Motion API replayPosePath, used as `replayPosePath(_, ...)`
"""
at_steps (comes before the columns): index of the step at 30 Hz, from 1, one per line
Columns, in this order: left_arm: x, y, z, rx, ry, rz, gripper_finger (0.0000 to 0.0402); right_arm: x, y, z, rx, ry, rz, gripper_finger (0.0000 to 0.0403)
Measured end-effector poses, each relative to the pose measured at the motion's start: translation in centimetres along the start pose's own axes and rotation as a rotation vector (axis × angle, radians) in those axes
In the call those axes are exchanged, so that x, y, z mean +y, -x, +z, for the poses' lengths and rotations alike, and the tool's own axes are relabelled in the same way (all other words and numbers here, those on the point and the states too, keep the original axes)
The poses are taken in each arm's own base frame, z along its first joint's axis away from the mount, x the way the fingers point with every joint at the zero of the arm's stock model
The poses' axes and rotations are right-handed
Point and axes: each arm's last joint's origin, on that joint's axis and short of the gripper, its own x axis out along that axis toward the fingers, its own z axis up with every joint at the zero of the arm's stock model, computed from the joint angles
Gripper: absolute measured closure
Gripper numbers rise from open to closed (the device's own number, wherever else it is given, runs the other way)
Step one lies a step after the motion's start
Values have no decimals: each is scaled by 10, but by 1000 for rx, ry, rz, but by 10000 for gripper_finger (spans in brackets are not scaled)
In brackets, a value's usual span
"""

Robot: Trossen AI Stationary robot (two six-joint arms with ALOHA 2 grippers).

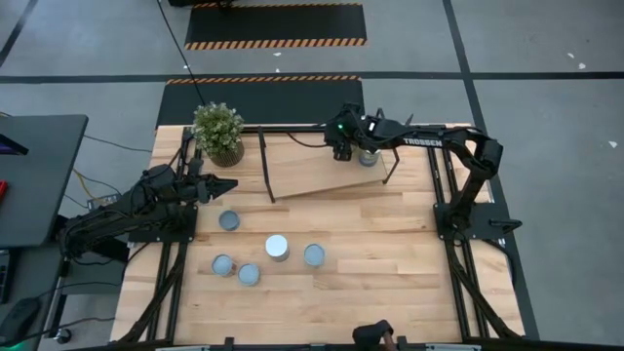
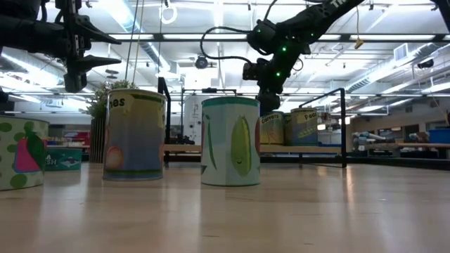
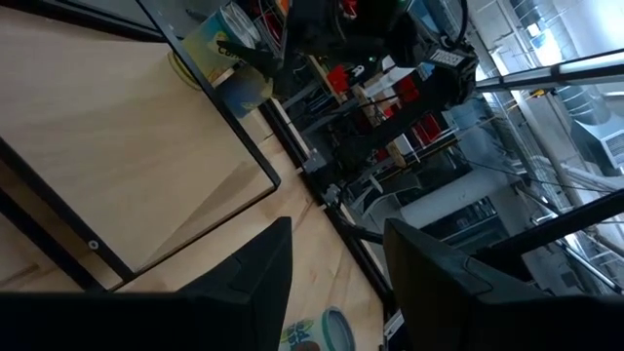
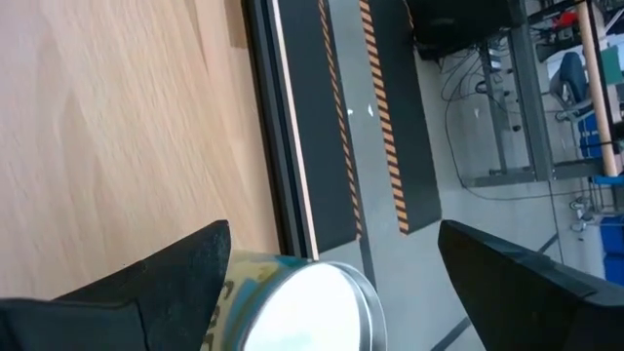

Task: Pick and place cans onto a shelf
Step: Put the canned peaches on the shelf

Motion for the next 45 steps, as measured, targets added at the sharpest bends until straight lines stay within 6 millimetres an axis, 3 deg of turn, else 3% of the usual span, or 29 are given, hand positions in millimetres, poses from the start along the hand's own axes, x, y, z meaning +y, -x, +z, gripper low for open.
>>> replayPosePath(3,0,0,0,0,0,0,232,1,12,8,-32,10,-1,28)
replayPosePath(7,-1,0,1,-5,-2,-8,232,9,40,32,-153,29,43,29)
replayPosePath(11,-1,0,0,-5,-2,-7,232,23,70,59,-313,-44,251,29)
replayPosePath(17,-1,0,0,-4,-5,-6,232,61,101,79,-398,-286,527,29)
replayPosePath(25,-1,0,0,-3,-56,-6,232,123,142,92,-399,-314,653,29)
replayPosePath(32,-1,0,0,-4,-58,-7,232,177,144,105,-413,-391,714,29)
replayPosePath(36,-2,-2,1,-2,-59,-18,232,197,140,119,-415,-421,740,29)
replayPosePath(45,-3,-2,2,-3,-67,-28,232,237,129,149,-398,-245,735,20)
